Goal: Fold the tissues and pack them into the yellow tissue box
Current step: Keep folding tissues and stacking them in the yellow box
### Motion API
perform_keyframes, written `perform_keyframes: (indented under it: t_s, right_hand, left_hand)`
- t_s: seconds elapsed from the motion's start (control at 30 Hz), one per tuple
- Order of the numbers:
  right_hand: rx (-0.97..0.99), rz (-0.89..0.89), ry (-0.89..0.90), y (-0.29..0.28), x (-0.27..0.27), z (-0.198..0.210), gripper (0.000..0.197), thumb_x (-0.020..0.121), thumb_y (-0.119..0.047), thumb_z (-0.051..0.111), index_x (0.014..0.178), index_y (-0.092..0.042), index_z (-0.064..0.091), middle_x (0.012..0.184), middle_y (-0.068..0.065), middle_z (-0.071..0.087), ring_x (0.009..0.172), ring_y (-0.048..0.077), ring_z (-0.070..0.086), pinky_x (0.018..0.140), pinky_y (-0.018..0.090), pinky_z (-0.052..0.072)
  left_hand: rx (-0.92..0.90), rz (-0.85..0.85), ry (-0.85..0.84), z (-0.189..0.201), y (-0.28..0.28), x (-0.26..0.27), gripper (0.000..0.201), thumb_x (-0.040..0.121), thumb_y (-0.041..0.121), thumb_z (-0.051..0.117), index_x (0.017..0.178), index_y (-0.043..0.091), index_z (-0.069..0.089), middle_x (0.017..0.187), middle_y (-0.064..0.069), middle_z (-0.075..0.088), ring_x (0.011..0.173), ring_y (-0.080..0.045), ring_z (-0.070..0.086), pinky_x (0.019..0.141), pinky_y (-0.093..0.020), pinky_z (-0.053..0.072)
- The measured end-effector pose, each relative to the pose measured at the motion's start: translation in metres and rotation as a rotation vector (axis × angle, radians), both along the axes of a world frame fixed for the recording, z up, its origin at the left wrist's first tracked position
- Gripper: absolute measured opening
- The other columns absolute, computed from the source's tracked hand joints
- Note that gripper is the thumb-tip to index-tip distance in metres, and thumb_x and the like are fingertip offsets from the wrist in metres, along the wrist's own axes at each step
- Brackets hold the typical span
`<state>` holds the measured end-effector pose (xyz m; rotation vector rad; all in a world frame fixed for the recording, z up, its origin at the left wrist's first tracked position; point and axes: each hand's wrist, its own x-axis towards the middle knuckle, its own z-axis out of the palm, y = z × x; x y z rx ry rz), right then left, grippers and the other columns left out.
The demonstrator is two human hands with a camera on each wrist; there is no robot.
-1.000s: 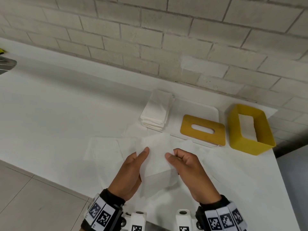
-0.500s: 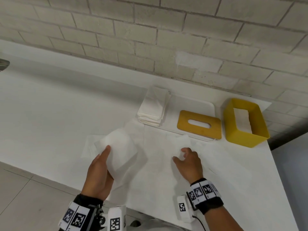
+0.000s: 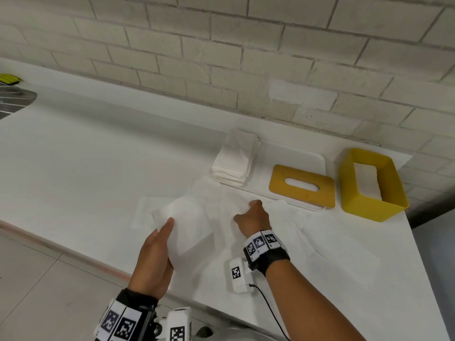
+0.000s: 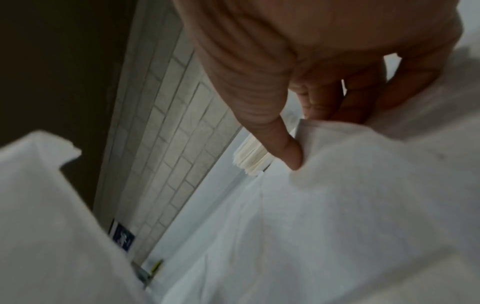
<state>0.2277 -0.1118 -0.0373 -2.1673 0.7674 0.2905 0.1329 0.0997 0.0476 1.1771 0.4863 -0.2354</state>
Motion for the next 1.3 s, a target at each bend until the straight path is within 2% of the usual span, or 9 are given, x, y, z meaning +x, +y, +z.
perform_keyframes:
  t_s: [0.1,0.2,0.33,0.53,0.73,0.87,1.03,1.17,1.3]
  right_hand:
    - [0.262,-0.123,-0.129,-0.011,-0.016,0.014,0.073,0.086,-0.016,0.074,0.148,-0.018,0.036,0.14,0.008,0.054,0.123,0.028,0.057,0.095,0.027,0.045]
    - [0.424,-0.162,-0.166,-0.033,-0.052,0.026,0.081,0.08,-0.013,0.078,0.148,-0.021,0.035,0.137,0.011,0.056,0.118,0.027,0.06,0.098,0.038,0.051]
    - [0.494,-0.15,-0.085,-0.057,-0.093,0.027,0.071,0.083,-0.012,0.078,0.142,-0.023,0.039,0.126,0.008,0.062,0.107,0.023,0.066,0.072,0.031,0.052]
    - [0.443,-0.265,-0.154,-0.053,-0.079,0.01,0.063,0.087,-0.014,0.076,0.142,-0.019,0.045,0.139,0.011,0.053,0.12,0.026,0.059,0.108,0.044,0.048]
    - [0.618,-0.039,-0.522,-0.05,-0.1,0.089,0.045,0.091,-0.005,0.071,0.131,-0.023,0.062,0.085,0.006,0.062,0.081,0.02,0.061,0.083,0.032,0.053]
    - [0.855,0.148,-0.64,-0.05,-0.11,0.132,0.058,0.085,-0.007,0.068,0.138,-0.026,0.053,0.113,0.021,0.073,0.104,0.029,0.07,0.091,0.038,0.053]
    - [0.707,0.155,-0.575,-0.045,-0.104,0.123,0.058,0.093,0.0,0.067,0.138,-0.032,0.05,0.107,0.017,0.075,0.097,0.037,0.071,0.091,0.048,0.054]
    - [0.708,0.125,-0.567,-0.045,-0.103,0.113,0.055,0.086,-0.026,0.076,0.133,-0.044,0.056,0.101,0.04,0.056,0.089,0.035,0.061,0.095,0.061,0.049]
    - [0.681,0.152,-0.576,-0.047,-0.106,0.112,0.041,0.097,-0.015,0.067,0.128,-0.041,0.062,0.087,0.027,0.059,0.086,0.026,0.06,0.086,0.043,0.046]
  left_hand:
    - [0.009,-0.001,0.013,-0.004,0.006,-0.002,0.033,0.106,0.032,0.05,0.128,0.015,0.067,0.115,-0.006,0.078,0.111,-0.026,0.071,0.089,-0.043,0.055]
    - [0.011,0.003,0.008,-0.006,0.014,-0.003,0.033,0.106,0.032,0.049,0.128,0.015,0.067,0.116,-0.006,0.078,0.111,-0.026,0.071,0.09,-0.044,0.055]
    - [-0.002,0.018,0.001,-0.011,0.019,-0.001,0.032,0.106,0.031,0.049,0.129,0.015,0.066,0.115,-0.005,0.078,0.109,-0.023,0.072,0.086,-0.042,0.054]
    - [0.038,-0.131,0.025,-0.007,-0.001,0.003,0.033,0.107,0.032,0.048,0.129,0.016,0.067,0.117,-0.006,0.077,0.109,-0.024,0.073,0.103,-0.051,0.051]
    - [0.035,-0.169,-0.002,0.005,-0.015,0.014,0.034,0.107,0.032,0.047,0.128,0.015,0.067,0.117,-0.006,0.077,0.11,-0.025,0.073,0.102,-0.048,0.052]
    - [-0.011,-0.191,-0.019,0.012,-0.027,0.016,0.032,0.107,0.03,0.048,0.126,0.014,0.068,0.117,-0.008,0.077,0.11,-0.024,0.073,0.104,-0.047,0.051]
    - [-0.067,-0.256,-0.025,0.019,-0.048,0.012,0.03,0.105,0.027,0.051,0.124,0.013,0.07,0.117,-0.007,0.077,0.108,-0.021,0.074,0.099,-0.041,0.052]
    - [-0.055,-0.324,-0.031,0.02,-0.057,0.011,0.034,0.106,0.03,0.049,0.129,0.015,0.069,0.122,-0.006,0.076,0.115,-0.023,0.071,0.105,-0.043,0.05]
    - [-0.045,-0.324,-0.059,0.022,-0.06,0.013,0.033,0.106,0.029,0.048,0.128,0.018,0.07,0.121,-0.004,0.076,0.115,-0.022,0.071,0.105,-0.043,0.051]
